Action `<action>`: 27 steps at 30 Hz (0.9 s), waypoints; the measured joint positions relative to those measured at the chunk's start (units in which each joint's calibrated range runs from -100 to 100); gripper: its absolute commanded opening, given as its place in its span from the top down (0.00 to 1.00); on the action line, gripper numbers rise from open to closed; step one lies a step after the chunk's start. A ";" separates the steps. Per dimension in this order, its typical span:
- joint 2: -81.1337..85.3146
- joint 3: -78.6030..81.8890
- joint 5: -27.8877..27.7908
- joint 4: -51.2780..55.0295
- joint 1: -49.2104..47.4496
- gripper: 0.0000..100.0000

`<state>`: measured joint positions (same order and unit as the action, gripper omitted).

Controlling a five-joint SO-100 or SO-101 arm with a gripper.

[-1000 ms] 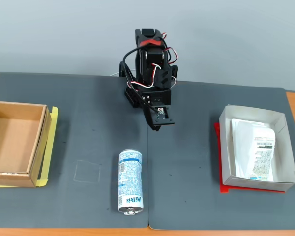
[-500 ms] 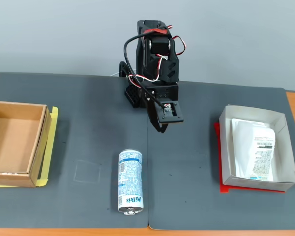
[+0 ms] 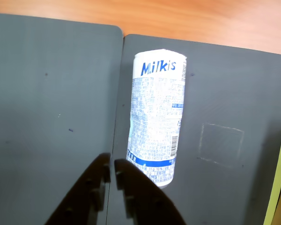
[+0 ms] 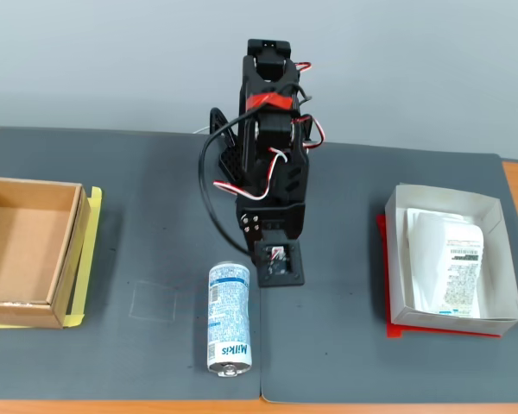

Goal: Pick the can and put it in the brown box

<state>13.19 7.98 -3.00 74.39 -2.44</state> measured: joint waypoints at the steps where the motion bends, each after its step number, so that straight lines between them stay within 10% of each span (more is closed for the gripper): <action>1: -1.52 -0.82 0.00 0.00 0.15 0.98; 7: -7.86 -1.45 0.00 -1.99 0.30 0.95; 17: -12.26 -1.45 0.00 -2.16 0.44 0.63; 27: -17.16 -1.45 -0.05 -2.25 0.44 0.59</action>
<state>-3.97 6.53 -3.05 72.15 -2.00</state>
